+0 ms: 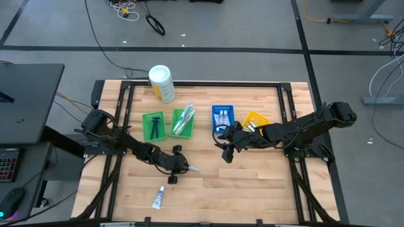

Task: Pick & Place Travel size toiletries
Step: Put the silver nail cutter into the yellow bin

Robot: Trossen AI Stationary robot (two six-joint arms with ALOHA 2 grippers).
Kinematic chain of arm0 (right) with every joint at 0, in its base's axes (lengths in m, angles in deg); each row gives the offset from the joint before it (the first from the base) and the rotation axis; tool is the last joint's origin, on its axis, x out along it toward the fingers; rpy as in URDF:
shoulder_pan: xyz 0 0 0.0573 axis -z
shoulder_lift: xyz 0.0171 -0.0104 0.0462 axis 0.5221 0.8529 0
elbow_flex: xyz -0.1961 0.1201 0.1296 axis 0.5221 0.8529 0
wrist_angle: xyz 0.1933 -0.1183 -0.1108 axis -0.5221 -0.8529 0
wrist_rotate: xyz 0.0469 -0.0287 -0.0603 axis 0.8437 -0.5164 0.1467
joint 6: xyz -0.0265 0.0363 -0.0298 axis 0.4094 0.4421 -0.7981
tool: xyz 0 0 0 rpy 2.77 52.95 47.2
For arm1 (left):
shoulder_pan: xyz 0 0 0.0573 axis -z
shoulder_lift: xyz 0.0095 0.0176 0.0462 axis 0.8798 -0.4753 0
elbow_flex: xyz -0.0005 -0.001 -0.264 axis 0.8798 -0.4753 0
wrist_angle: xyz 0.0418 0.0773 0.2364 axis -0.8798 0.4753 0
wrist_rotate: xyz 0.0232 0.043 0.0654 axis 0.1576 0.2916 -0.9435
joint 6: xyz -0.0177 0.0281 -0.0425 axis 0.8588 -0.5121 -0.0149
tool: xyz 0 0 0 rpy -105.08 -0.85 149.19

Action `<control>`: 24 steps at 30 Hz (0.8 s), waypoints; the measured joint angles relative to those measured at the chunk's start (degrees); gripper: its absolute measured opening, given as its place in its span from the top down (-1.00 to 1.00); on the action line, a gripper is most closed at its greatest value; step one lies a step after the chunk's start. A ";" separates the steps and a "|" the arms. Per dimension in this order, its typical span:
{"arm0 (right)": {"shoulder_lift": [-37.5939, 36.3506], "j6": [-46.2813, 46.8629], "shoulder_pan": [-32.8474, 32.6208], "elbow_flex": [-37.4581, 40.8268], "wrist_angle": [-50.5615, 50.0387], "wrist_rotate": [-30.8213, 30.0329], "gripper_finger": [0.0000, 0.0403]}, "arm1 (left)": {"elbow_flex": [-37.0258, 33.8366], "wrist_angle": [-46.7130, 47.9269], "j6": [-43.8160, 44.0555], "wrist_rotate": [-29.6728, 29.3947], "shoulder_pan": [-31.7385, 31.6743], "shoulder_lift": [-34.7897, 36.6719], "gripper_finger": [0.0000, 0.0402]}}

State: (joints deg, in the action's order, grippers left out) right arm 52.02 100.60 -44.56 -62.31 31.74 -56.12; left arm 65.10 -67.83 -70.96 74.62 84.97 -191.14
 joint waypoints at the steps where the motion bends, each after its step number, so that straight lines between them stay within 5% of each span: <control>1: 0.00 -0.17 -0.06 0.00 0.00 0.00 0.11 | 0.00 -0.02 0.01 -0.05 0.00 0.00 0.66; 10: 7.15 -10.23 -2.03 0.00 9.87 6.76 0.11 | -0.13 -2.18 1.05 -1.76 -2.84 -0.13 0.57; 16: 16.33 -16.56 -2.96 0.02 19.36 12.98 0.04 | 0.43 -6.30 0.85 2.65 -7.22 -0.13 0.66; 24: 19.78 -21.65 -2.85 0.02 20.63 8.53 -0.14 | 5.59 -5.04 -3.78 8.69 -11.58 -0.13 0.59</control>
State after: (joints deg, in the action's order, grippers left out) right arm 71.80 78.95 -47.41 -62.29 52.37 -47.59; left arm 70.70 -72.87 -74.73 83.31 73.39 -191.27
